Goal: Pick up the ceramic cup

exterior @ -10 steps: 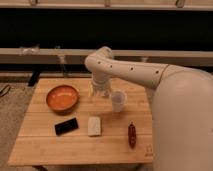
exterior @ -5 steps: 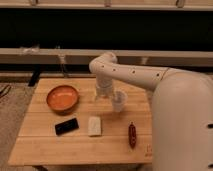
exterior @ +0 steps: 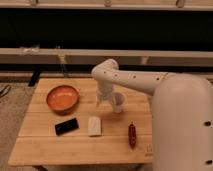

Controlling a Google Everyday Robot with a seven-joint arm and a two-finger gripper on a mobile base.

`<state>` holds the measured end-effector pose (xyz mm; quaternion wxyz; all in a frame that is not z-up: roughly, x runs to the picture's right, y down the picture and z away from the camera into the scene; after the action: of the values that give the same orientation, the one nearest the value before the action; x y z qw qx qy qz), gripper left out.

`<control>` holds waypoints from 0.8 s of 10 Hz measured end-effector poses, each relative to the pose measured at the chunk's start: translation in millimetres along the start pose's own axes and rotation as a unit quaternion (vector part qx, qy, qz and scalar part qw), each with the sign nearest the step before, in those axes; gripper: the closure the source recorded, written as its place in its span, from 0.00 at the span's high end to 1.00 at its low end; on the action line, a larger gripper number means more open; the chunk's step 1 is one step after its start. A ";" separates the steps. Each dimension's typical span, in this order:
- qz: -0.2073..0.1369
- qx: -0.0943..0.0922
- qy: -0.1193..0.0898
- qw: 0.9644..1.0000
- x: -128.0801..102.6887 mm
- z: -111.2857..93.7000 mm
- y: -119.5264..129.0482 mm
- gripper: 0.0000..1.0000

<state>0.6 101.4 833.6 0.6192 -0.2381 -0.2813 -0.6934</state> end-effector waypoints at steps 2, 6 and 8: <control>-0.001 -0.016 -0.012 1.000 -6.2 7.5 -2.0 0.29; -0.003 -0.052 -0.010 0.999 -10.7 -0.7 -0.1 0.00; -0.006 -0.073 0.000 0.997 -11.0 -30.1 2.2 0.00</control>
<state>4.6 88.6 804.4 0.5963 -0.2813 -0.2309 -0.7155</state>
